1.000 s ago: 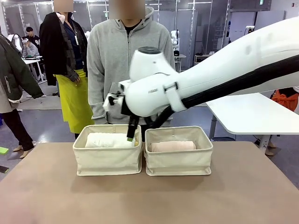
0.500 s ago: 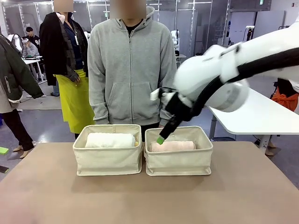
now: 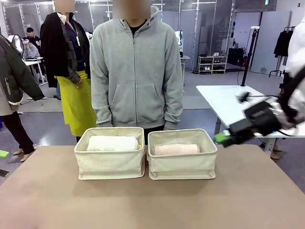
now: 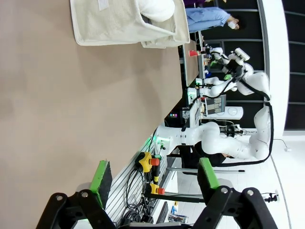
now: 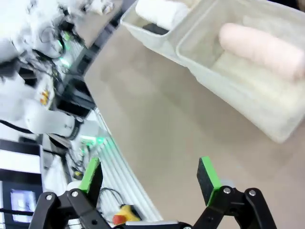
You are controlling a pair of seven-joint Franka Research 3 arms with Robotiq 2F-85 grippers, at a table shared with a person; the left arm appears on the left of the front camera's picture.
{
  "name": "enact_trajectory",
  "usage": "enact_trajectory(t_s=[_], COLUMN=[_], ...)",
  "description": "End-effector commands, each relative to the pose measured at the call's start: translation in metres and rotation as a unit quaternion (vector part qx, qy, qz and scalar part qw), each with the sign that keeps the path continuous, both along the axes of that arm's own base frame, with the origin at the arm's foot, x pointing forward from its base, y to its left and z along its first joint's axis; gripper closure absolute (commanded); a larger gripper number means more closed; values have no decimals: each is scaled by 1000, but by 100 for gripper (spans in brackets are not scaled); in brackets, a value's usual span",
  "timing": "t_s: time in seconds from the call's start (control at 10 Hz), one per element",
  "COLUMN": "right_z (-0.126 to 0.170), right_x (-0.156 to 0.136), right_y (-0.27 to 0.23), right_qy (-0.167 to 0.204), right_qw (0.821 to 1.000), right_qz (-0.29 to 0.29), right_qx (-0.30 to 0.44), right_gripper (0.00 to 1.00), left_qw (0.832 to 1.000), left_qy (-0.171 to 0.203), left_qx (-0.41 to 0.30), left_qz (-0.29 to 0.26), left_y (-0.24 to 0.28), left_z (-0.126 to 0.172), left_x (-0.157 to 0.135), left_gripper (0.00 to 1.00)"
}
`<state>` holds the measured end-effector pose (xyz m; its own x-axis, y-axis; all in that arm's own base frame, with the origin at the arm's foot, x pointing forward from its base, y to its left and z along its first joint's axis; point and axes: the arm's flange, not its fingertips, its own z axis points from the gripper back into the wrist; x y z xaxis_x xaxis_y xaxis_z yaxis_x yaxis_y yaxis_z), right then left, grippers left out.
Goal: Divide the towels into two baskets.
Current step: Pick up one hotel-folded towel from the bottom of the table and place it in the Fabric basket indicated by the person.
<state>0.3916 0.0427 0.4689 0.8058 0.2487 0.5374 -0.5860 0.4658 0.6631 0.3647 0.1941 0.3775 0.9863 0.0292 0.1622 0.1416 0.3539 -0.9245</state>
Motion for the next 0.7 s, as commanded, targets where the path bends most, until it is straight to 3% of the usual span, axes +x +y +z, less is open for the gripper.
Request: enact_trajectory(t_s=[0.0, 0.2, 0.3, 0.6], right_z=[-8, -35, -53, -75], right_x=[-26, -72, -113, -187], right_y=[-53, -108, -136, -170], right_qy=[39, 77, 97, 109], right_qw=[995, 983, 972, 951], right_qz=[-75, -136, -178, -241], right_qx=[58, 93, 117, 159], right_gripper=[0, 0, 0, 0], left_qw=[1000, 1000, 1000, 1000], left_qy=[-7, -7, -7, -7], left_qx=[-8, -8, -8, -8], left_qz=[5, 5, 5, 5], left_y=[-1, -1, -1, -1], left_z=[2, 2, 2, 2], left_x=[-2, -2, -2, -2], left_gripper=[8, 8, 8, 8])
